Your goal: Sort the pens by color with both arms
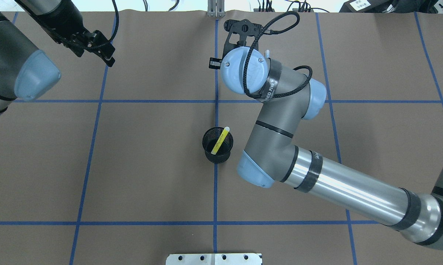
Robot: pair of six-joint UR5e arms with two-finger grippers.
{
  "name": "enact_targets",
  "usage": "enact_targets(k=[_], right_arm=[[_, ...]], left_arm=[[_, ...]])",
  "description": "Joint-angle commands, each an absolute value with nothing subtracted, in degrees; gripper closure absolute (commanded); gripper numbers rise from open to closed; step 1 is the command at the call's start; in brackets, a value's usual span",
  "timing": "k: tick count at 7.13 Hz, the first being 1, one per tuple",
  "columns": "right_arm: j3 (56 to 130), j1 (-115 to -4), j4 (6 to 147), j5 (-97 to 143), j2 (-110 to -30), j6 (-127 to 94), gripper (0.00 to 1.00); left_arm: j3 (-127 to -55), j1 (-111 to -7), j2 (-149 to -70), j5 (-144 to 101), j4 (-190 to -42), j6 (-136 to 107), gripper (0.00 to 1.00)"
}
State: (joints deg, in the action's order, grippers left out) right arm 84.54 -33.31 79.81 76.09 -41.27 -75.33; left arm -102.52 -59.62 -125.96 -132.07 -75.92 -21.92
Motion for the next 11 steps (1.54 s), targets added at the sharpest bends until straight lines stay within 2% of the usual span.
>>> enact_targets(k=[1, 3, 4, 5, 6, 7, 8, 11], right_arm=[[72.56, -33.31, 78.05, 69.46, -36.32, -75.41, 1.0], [60.37, -33.22, 71.34, 65.15, -32.19, -75.41, 1.0], [56.73, -33.22, 68.15, 63.82, -31.47, -75.41, 1.0], [56.52, -32.96, 67.77, 63.81, -31.46, -75.5, 1.0], [56.51, -32.87, 67.76, 63.98, -31.46, -75.5, 0.68], [56.51, -32.87, 67.76, 64.07, -31.46, -75.59, 0.27], [56.6, -32.87, 67.68, 64.33, -31.38, -75.59, 0.03], [57.48, -35.58, 64.25, 74.99, -31.47, -76.72, 0.01]], left_arm=[[-102.48, -59.59, -125.95, -132.1, -75.94, -21.8, 0.01], [-101.96, -59.59, -125.95, -132.1, -76.02, -21.45, 0.01], [-101.87, -59.59, -125.95, -132.1, -76.2, -21.36, 0.01], [-101.87, -59.5, -125.95, -132.1, -76.2, -21.36, 0.01], [-101.52, -59.5, -125.95, -132.1, -76.2, -21.27, 0.01], [-101.43, -59.5, -125.95, -132.1, -76.29, -21.27, 0.01], [-101.43, -59.41, -125.95, -132.1, -76.29, -21.27, 0.01], [-101.34, -58.98, -126.03, -132.01, -76.64, -22.06, 0.01]])
